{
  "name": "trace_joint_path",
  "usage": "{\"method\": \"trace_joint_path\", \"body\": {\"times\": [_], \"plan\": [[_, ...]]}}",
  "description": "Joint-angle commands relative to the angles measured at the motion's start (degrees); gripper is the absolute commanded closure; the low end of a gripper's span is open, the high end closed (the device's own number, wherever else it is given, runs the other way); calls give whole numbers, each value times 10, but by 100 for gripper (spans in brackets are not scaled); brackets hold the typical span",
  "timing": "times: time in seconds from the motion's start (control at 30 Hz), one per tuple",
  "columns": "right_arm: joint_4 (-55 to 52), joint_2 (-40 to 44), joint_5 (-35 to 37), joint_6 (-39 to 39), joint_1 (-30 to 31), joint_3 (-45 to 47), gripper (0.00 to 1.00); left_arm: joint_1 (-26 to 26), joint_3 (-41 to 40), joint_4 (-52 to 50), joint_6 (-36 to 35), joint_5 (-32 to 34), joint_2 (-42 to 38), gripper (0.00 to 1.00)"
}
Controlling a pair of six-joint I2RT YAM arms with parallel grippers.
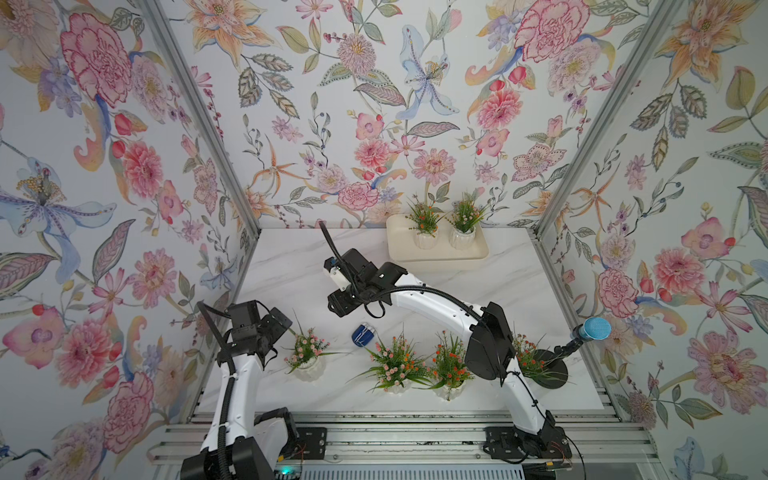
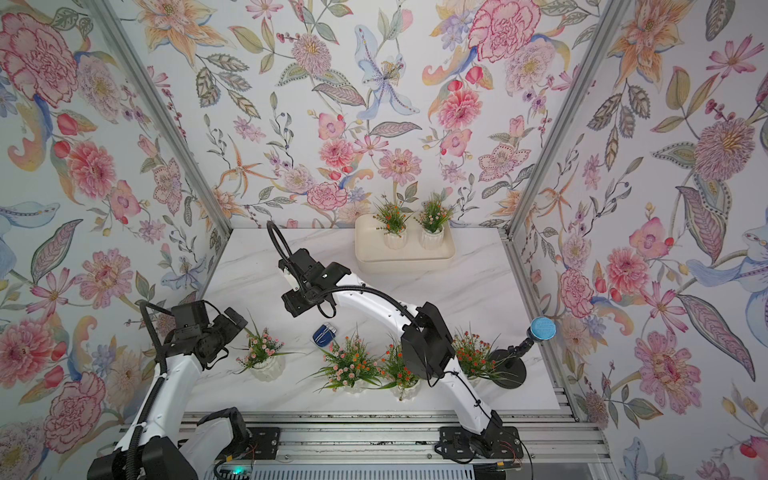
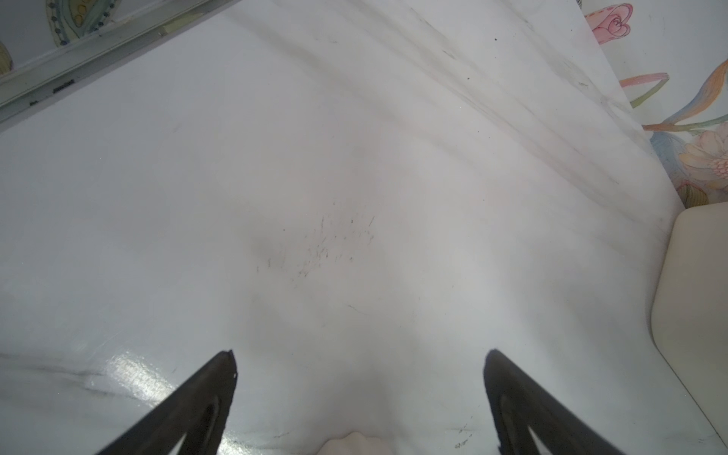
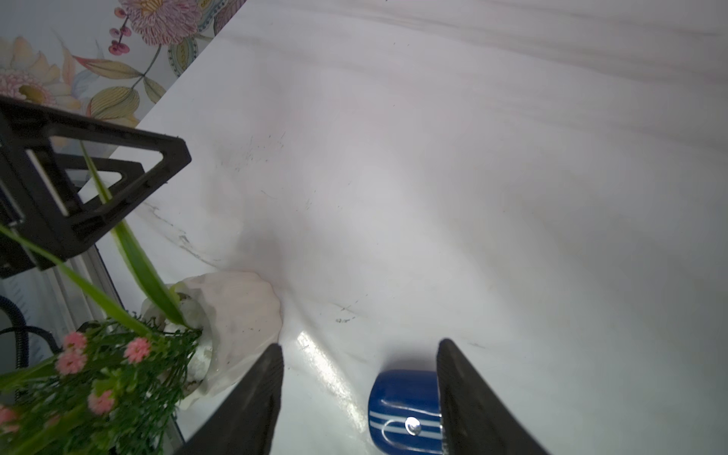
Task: Put the potted gypsophila into the storage box
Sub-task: Pick up the baby's breath potted plant from the center of the board.
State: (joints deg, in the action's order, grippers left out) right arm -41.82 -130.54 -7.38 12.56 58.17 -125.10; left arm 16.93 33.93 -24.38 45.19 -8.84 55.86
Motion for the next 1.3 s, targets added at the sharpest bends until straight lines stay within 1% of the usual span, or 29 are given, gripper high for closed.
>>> {"method": "trace_joint_path", "body": {"times": [0.0, 0.2, 0.33, 0.5, 0.63, 0.8, 1.03, 1.27], "plan": [[-36, -27, -16, 4, 21, -10, 41, 6, -14, 16, -12, -27, -12, 0], [-42, -41, -18, 12, 49, -11, 45, 7, -43, 58, 16, -56, -27, 0], [-44, -44, -7, 16, 68, -7, 47, 6, -49, 77, 28, -67, -36, 0], [-44, -48, 10, 19, 85, -8, 48, 6, -54, 63, 16, -57, -46, 0], [-44, -65, 26, 24, 91, -18, 53, 6, -69, 63, 22, -56, -56, 0], [-44, -74, 42, 24, 94, -26, 55, 6, -76, 64, 20, -56, -59, 0], [-44, -84, 50, 27, 99, -34, 59, 6, -75, 53, 14, -39, -60, 0], [-51, -88, 37, 18, 105, -40, 60, 6, -80, 46, 14, -14, -61, 0]]}}
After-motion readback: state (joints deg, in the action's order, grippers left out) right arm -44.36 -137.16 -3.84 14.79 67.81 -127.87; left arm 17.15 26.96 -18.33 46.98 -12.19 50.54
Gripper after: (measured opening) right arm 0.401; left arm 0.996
